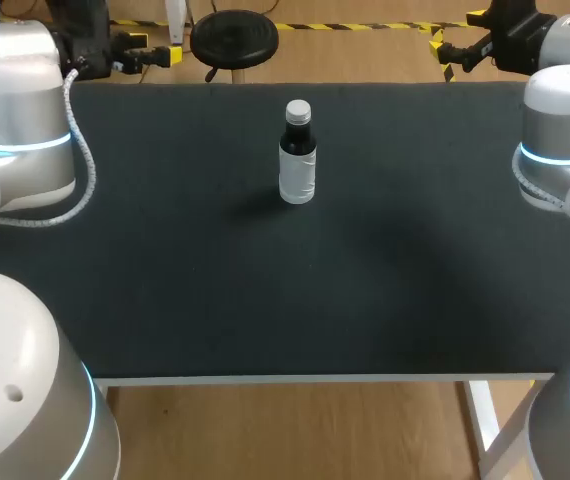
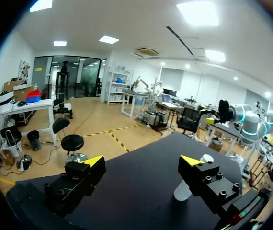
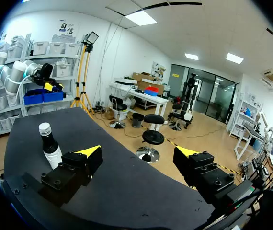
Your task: Unscrew the bottle cap
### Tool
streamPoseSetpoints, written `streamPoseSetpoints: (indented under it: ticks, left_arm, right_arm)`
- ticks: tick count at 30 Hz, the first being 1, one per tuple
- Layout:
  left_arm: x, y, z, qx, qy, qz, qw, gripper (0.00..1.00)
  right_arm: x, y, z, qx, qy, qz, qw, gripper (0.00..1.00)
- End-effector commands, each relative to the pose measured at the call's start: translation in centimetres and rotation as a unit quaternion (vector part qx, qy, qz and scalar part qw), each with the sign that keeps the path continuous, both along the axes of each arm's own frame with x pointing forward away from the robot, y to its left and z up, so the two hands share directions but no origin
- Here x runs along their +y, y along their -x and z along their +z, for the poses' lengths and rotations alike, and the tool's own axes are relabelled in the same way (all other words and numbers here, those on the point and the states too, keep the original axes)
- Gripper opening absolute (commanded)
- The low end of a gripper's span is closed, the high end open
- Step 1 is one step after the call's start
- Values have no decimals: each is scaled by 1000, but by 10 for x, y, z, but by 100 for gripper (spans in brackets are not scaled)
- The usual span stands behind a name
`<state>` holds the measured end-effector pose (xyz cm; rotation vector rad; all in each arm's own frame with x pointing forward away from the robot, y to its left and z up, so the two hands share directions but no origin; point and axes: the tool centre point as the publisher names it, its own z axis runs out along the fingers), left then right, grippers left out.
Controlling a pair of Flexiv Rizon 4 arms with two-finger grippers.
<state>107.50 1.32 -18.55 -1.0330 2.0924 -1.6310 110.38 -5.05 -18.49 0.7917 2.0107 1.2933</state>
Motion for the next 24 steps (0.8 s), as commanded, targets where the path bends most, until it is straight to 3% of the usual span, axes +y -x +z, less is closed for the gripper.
streamPoseSetpoints:
  ticks: [1,6,12,19,24]
  left_arm:
    - [8,0,-5,-13,30,-73,997,100]
    - [5,4,-13,-45,38,-150,987,100]
    - [-2,12,-24,-63,35,-215,974,100]
    - [-11,20,-32,-81,9,-264,961,100]
    - [-19,24,-37,-84,12,-275,958,100]
  right_arm:
    - [0,0,1,2,1,0,1000,100]
    - [0,0,1,2,1,0,1000,100]
    - [0,0,1,2,1,0,1000,100]
    - [0,0,1,2,1,0,1000,100]
    - [0,0,1,2,1,0,1000,100]
